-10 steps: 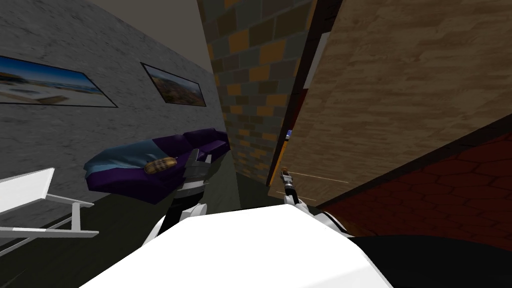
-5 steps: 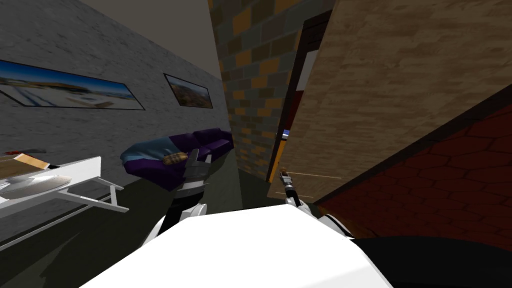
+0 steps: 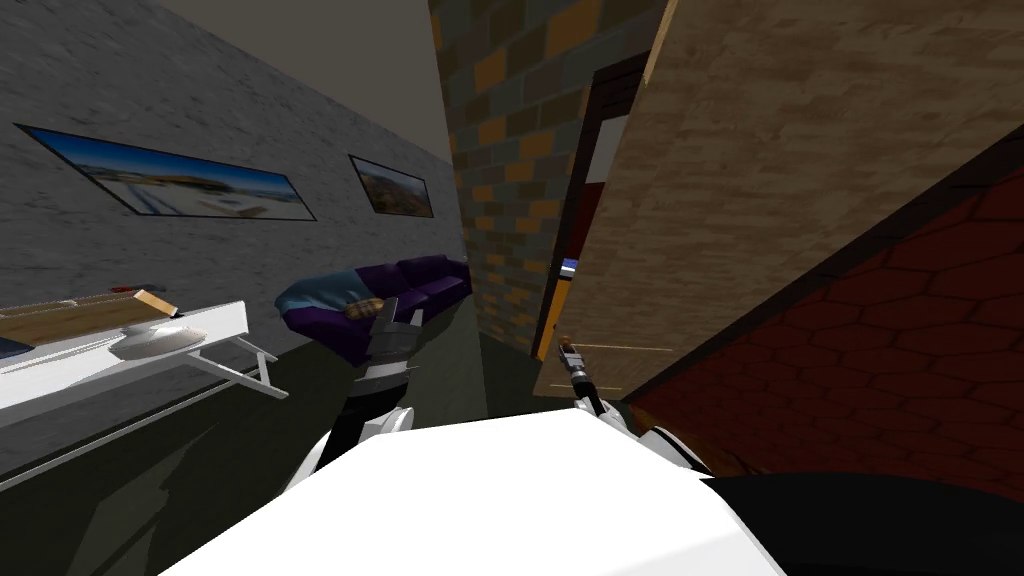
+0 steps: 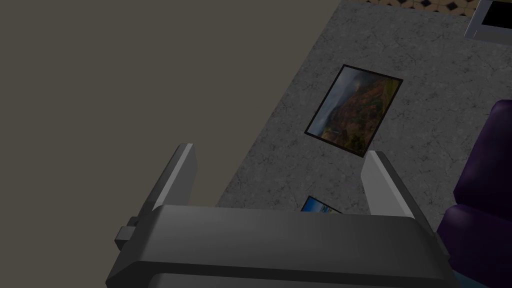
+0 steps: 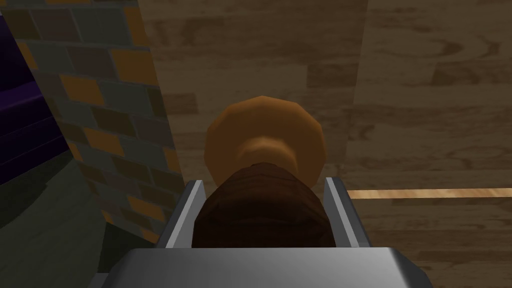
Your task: Pull the door open
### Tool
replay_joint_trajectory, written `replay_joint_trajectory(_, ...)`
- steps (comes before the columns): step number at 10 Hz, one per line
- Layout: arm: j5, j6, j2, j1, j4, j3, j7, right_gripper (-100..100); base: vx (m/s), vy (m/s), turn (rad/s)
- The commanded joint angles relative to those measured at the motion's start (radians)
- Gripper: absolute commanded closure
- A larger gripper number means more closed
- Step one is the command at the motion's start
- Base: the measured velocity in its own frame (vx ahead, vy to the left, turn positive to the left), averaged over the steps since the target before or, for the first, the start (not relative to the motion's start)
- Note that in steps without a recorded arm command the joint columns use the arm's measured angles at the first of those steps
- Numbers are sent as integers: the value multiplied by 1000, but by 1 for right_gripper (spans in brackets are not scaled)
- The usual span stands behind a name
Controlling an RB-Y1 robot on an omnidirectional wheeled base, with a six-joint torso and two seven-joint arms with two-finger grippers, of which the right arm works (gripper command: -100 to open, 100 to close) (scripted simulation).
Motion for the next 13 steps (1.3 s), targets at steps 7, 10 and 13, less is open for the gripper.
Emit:
replay_joint_trajectory(7,55,-69,-68,51,-39,102,-104,100,-238,-60,69)
replay_joint_trajectory(10,62,-93,-78,62,-27,122,-121,100,-133,-33,90)
replay_joint_trajectory(13,69,-125,-99,76,-27,147,-144,100,-214,-97,141)
